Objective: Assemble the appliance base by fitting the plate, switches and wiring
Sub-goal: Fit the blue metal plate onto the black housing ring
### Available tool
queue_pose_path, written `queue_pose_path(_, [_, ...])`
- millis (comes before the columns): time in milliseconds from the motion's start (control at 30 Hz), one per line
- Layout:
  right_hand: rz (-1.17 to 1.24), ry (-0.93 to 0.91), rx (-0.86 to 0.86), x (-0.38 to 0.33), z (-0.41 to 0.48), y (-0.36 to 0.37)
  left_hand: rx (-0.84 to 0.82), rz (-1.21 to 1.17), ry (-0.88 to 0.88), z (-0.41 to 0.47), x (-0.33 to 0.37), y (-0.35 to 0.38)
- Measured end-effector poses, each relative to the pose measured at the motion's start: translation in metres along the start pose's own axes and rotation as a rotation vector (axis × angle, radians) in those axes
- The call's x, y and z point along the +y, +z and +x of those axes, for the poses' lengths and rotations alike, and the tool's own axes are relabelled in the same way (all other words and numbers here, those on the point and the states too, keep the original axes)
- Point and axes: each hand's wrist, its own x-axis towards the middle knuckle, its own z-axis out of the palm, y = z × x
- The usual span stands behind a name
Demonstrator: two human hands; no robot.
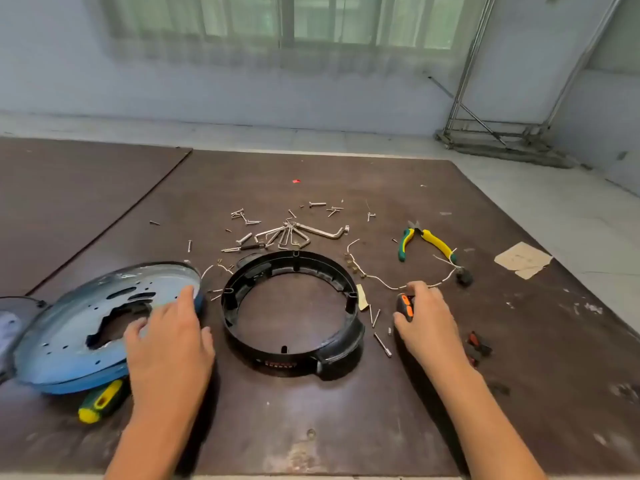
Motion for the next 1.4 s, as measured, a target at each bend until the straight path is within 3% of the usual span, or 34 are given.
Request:
queue_pose_path(233, [0.028,-0.017,-0.003,0.001,0.004,-0.003,-0.031,-0.039,-0.099,0.013,-0.008,-0.004])
queue_pose_path(433, [0.287,-0.202,0.159,-0.005,-0.018,-0.014,0.145,-0.174,-0.048,0.014,-0.014,-0.008])
queue_pose_path(567, [0.483,-0.164,0.138,-0.017,-0.031,-0.014,0.261,-0.241,0.075,0.014,-0.013,-0.014])
queue_pose_path(767, [0.320,-0.240,0.050,-0.049,-0.041,-0.001,0.333,-0.373,0.368,0.009,-0.010,-0.013])
queue_pose_path(900, [0.244,-0.204,0.027,-0.054,-0.047,0.010,0.341,-0.461,0.459,0.005,-0.006,-0.016])
queue_pose_path(1067, [0.312,-0.051,-0.047,-0.046,-0.036,0.012,0.407,-0.791,0.324,0.009,-0.033,-0.046])
queue_pose_path(1300, [0.347,-0.063,-0.110,-0.048,-0.033,0.025,0.356,-1.304,0.096,0.019,-0.080,-0.079])
queue_pose_path(1400, [0.308,-0.078,-0.153,-0.047,-0.033,0.030,0.312,-1.363,0.112,0.018,-0.079,-0.079])
